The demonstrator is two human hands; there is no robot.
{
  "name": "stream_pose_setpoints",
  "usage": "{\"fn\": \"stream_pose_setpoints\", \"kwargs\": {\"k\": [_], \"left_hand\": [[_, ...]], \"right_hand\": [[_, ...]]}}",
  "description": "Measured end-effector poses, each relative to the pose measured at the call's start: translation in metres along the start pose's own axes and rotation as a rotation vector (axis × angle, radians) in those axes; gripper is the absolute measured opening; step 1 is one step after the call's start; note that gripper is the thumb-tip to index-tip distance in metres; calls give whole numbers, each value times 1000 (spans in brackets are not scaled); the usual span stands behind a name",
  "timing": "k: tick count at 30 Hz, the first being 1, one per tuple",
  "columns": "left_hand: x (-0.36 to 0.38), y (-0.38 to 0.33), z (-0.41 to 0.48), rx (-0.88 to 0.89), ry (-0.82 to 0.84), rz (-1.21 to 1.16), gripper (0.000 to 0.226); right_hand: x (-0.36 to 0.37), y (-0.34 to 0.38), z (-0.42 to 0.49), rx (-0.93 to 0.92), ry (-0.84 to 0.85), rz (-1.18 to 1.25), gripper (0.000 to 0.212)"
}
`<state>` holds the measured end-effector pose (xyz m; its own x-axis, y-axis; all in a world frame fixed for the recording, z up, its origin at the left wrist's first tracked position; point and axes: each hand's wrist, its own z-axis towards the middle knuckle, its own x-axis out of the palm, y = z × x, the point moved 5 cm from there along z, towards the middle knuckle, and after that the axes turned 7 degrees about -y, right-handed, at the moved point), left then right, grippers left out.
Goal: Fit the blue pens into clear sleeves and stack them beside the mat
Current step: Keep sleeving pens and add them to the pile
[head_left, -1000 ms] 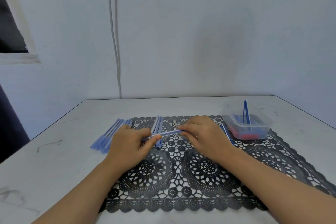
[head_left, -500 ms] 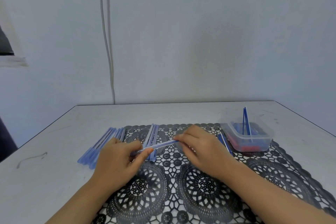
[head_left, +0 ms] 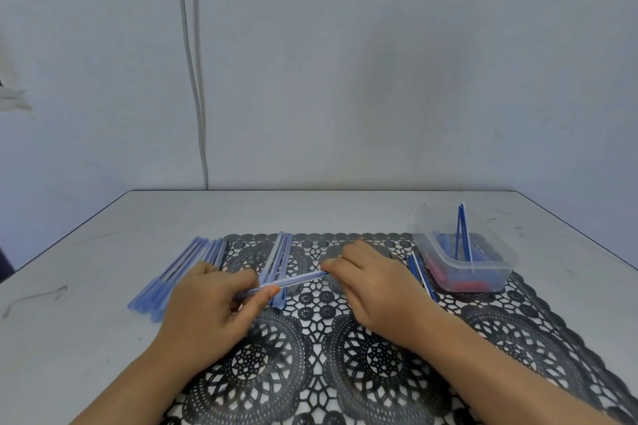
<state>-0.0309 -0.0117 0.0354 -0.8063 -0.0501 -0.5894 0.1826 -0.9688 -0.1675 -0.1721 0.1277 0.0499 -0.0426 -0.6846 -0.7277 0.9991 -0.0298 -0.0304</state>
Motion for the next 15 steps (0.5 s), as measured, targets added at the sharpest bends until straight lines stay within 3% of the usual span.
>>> {"fn": "stream_pose_setpoints", "kwargs": {"k": [15], "left_hand": [[2,0,1,12,16,-46,53]], "right_hand": [[-4,-4,1,-6,-61,34,36]]}}
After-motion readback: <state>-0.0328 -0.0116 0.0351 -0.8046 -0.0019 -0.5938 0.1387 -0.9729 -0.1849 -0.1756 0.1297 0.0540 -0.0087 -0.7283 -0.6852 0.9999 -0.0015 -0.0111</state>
